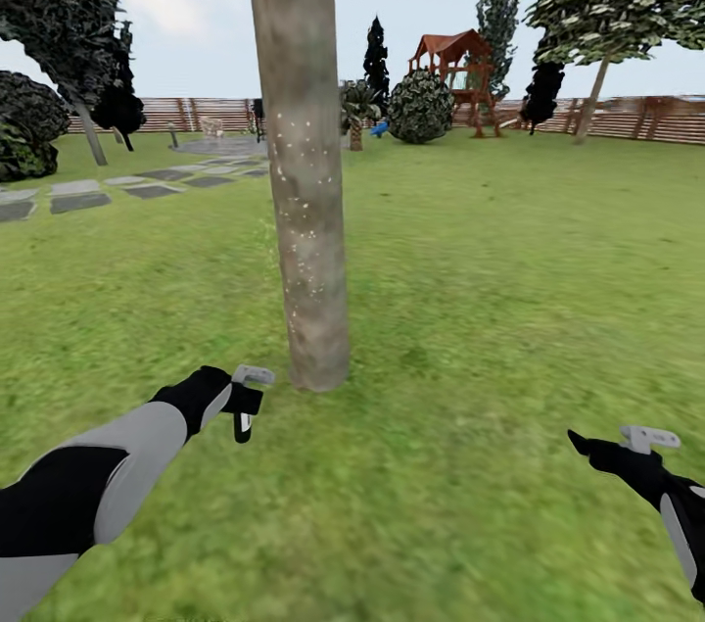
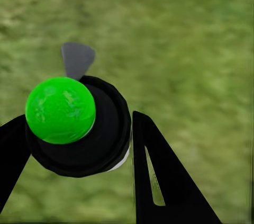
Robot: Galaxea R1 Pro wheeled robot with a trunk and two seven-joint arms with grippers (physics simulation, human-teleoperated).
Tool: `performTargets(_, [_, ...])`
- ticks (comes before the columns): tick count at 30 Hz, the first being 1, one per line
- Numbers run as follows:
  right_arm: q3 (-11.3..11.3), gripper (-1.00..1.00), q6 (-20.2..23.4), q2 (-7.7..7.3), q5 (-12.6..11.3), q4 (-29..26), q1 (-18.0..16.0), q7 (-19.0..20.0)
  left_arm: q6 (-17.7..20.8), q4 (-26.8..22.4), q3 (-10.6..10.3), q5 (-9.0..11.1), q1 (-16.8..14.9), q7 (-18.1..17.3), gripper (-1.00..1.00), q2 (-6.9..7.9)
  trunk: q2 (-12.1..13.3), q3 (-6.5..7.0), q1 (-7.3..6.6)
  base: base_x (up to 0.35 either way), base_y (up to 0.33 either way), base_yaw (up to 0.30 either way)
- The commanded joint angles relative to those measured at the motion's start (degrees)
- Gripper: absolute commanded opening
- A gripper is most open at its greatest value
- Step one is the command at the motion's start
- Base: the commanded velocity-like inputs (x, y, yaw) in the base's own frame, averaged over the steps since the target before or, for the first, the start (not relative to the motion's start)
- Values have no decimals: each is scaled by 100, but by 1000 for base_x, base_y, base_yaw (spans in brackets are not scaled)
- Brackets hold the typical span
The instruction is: In the garden, pick up the pesticide atomizer on the floor and spray pesticide onto both trees until each tree trunk is fully covered.
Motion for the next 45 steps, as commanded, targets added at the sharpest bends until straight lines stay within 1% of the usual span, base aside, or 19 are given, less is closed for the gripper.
performTargets(1, [0,100,1,1,0,1,0,0,0,0,-3,-3,0,1,-100,-3,0,0,0,73,-303,255])
performTargets(29, [0,100,3,1,0,-5,3,0,0,0,-3,0,0,1,-100,-7,0,0,0,6,-316,255])
performTargets(37, [-7,100,6,0,0,-5,0,0,0,3,-3,-3,0,1,-100,-7,0,0,0,77,-317,238])
performTargets(38, [-8,100,5,0,-2,-4,0,0,-3,6,-3,-3,0,-4,-100,-18,0,0,0,104,-317,127])
performTargets(45, [-8,100,-1,-3,-3,-5,2,-16,-5,0,-4,-10,42,-5,-100,-385,0,0,0,100,-317,30])
